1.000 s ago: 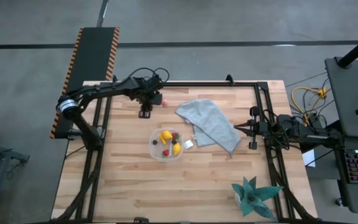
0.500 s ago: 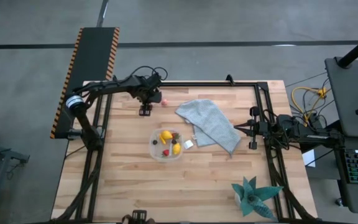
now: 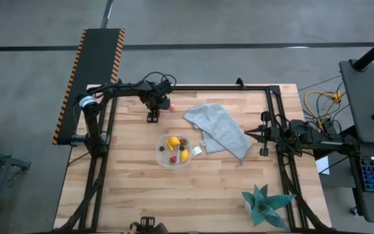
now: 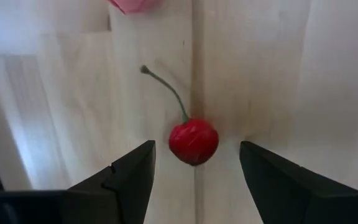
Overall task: Pick and placing Produce into tupperware
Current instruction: Put the red cherry into the transparent bin
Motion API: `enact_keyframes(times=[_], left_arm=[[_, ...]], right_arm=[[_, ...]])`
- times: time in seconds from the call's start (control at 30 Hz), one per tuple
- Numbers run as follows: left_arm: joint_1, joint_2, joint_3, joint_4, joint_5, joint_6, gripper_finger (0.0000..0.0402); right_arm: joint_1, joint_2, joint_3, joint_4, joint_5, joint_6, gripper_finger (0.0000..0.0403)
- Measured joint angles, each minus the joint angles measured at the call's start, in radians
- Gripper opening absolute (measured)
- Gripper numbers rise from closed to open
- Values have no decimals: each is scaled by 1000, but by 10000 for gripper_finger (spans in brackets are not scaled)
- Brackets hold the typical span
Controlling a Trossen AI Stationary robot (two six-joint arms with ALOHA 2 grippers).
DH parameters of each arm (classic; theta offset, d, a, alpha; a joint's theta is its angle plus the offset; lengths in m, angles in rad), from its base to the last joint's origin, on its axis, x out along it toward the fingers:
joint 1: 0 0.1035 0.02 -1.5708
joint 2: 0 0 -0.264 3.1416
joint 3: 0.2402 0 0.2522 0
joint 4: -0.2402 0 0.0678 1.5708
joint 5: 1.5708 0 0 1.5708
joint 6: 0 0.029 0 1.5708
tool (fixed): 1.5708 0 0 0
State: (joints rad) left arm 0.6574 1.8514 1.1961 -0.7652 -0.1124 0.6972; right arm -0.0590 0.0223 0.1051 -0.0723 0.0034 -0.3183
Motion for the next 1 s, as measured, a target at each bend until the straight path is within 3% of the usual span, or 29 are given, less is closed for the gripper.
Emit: enact_keyframes(times=[1.0], left_arm=[[5,3,15,56,-6,-10,221]], right_arm=[[0,0,0,-1,1,-2,9]])
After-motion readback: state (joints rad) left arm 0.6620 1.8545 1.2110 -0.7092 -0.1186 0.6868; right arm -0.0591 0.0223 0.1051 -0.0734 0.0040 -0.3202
